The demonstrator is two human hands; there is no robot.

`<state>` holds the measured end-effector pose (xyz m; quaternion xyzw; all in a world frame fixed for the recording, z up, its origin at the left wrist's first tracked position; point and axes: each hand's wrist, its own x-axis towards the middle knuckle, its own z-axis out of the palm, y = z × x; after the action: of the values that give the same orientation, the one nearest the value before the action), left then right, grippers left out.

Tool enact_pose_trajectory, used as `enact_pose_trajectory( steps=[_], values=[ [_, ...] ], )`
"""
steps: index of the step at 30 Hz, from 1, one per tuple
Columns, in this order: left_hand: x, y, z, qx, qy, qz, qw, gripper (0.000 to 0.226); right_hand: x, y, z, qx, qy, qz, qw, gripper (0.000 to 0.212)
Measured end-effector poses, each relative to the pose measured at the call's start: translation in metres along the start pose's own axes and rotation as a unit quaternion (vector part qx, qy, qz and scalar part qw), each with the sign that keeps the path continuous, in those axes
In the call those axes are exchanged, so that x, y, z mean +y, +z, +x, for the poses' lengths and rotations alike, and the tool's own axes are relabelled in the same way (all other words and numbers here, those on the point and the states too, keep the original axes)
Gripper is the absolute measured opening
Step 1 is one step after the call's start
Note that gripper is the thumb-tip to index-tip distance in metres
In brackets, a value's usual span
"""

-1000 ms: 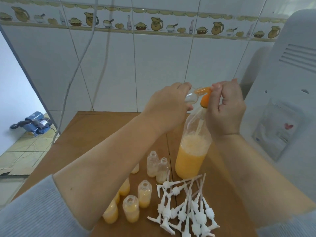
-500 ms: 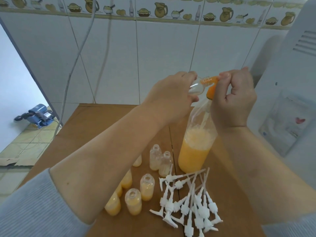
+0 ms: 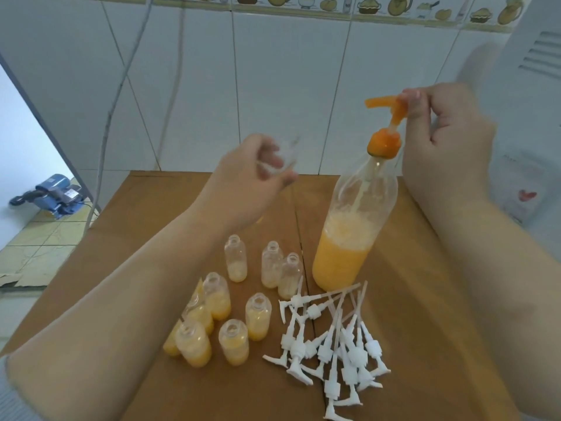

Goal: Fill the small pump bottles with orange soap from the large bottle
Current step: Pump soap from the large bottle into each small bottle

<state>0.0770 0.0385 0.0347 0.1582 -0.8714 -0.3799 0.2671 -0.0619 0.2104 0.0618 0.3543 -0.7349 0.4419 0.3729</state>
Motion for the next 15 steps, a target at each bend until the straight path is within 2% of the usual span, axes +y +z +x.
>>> enact_pose_trajectory(
  steps=[7, 12, 15],
  values=[
    [-0.053, 0.006, -0.047, -0.035, -0.148, 0.015, 0.988, 0.056, -0.003, 0.004, -0.001, 0.016, -0.003, 0.007, 1.0, 0.032],
    [-0.063, 0.02, -0.058, -0.102, -0.165, 0.102, 0.976, 0.042, -0.003, 0.007, -0.001, 0.024, 0.002, 0.015, 1.0, 0.031],
    [-0.067, 0.026, -0.058, -0.152, -0.152, 0.193, 0.957, 0.046, -0.002, 0.006, -0.002, 0.028, 0.004, 0.01, 1.0, 0.031]
  ],
)
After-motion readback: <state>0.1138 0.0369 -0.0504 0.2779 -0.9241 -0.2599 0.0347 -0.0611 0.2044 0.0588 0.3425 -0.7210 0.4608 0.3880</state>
